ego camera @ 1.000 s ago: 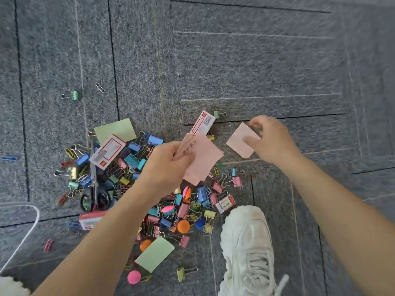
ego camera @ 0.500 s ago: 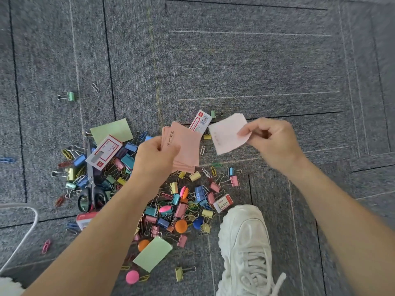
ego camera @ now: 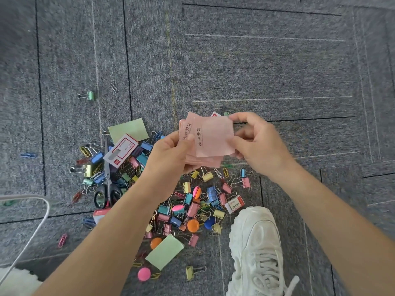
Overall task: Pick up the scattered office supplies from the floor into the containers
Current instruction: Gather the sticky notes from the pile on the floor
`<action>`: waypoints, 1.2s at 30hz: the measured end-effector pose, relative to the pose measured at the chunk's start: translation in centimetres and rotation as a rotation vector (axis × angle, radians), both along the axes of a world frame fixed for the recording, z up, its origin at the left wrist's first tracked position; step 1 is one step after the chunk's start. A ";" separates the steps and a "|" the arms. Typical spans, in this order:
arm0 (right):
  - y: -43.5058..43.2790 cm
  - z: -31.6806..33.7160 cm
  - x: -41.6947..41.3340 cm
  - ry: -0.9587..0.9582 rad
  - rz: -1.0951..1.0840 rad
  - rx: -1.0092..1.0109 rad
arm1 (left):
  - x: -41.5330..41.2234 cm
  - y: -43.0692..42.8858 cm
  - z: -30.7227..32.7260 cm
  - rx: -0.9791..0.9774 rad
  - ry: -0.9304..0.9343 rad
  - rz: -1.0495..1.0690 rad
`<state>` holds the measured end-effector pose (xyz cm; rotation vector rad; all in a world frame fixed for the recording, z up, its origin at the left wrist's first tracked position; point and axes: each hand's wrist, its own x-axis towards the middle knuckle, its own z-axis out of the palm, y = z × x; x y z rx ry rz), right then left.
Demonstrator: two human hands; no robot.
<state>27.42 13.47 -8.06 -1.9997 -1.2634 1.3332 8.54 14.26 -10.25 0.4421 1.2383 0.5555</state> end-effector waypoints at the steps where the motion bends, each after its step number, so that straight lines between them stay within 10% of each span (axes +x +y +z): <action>1: 0.0 0.0 -0.4 0.009 -0.048 -0.008 | -0.1 -0.1 0.0 0.004 -0.016 0.016; 7: 0.1 -0.9 -3.2 -0.123 -0.118 -0.063 | -0.4 -0.3 1.1 0.046 -0.059 0.084; 10: 0.5 -1.0 -4.2 0.169 -0.279 -0.196 | -0.7 -0.2 1.1 0.059 -0.038 0.102; 18: 0.9 -1.5 -5.0 0.327 -0.329 -0.173 | -3.3 0.4 0.1 0.389 0.605 -0.586; 23: 0.9 -1.5 -5.8 0.396 -0.240 -0.204 | -4.8 1.1 0.0 0.266 0.379 -0.276; 36: 1.1 -2.5 -6.8 0.217 -0.063 -0.063 | -6.8 1.5 -0.3 0.325 0.537 -0.260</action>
